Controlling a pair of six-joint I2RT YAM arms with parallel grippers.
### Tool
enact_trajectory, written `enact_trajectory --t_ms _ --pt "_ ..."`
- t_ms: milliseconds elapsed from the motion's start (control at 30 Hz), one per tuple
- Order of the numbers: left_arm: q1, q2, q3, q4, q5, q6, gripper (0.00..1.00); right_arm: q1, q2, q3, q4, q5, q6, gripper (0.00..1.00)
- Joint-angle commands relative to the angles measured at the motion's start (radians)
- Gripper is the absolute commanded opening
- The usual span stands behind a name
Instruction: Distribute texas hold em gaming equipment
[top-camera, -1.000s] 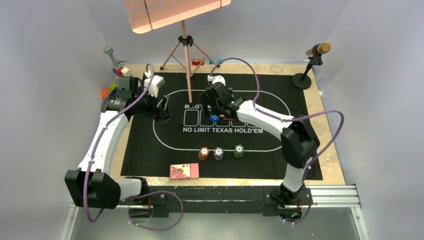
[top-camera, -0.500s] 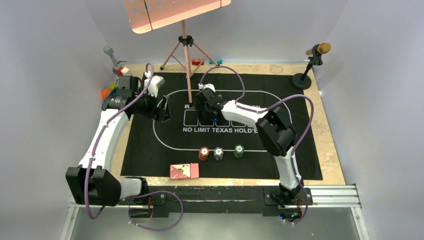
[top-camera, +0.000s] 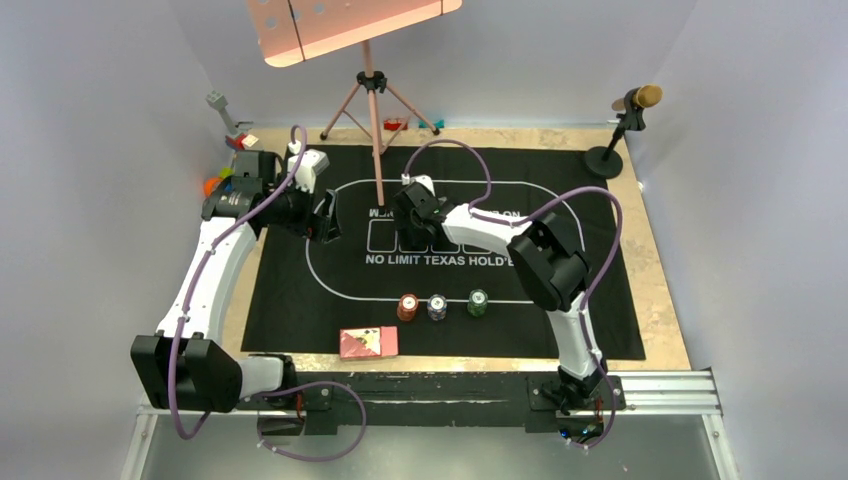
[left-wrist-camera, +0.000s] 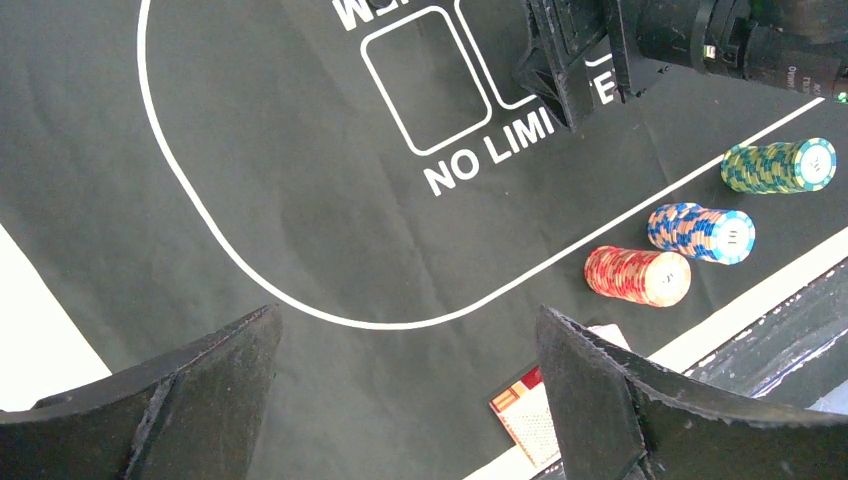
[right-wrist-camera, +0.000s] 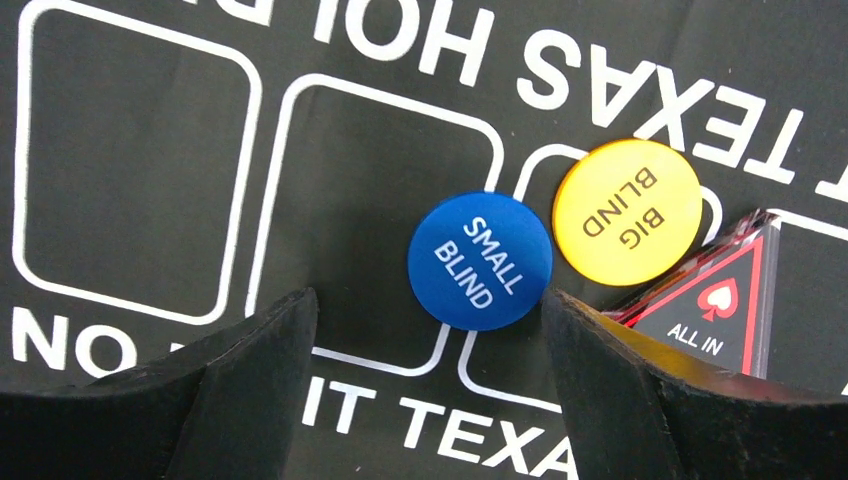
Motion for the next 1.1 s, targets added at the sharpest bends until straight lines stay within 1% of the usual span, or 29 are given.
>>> enact_trajectory --t_ms 0,167,300,633,800,900,1067 --pt "0.007 -0.02 0.04 0.0 0.001 0.01 1.0 -0.009 -0.067 -0.042 0.003 0.036 0.04 0.86" --pt "0.006 -0.02 0.04 0.004 0.005 0.005 1.0 -0.03 -0.094 -0.087 0.024 0.021 0.047 0.87" --pt "0.006 -0.018 0.042 0.003 0.011 0.003 1.0 -0.037 -0.074 -0.066 0.033 0.005 0.042 0.87" --pt "0.006 -0.024 0.042 -0.004 0.0 0.012 1.0 -0.036 0.001 -0.005 0.054 -0.058 0.051 0.79" --pt "0.006 -0.028 0.042 -0.006 -0.003 0.013 1.0 -0.028 0.04 0.032 0.05 -0.06 0.049 0.75" --pt "0.006 -0.029 0.042 -0.008 -0.008 0.015 1.0 -0.026 0.058 0.048 0.043 -0.065 0.049 0.7" --pt "0.006 -0.032 0.042 -0.008 -0.012 0.015 1.0 -0.013 0.074 0.052 0.039 -0.079 0.048 0.55"
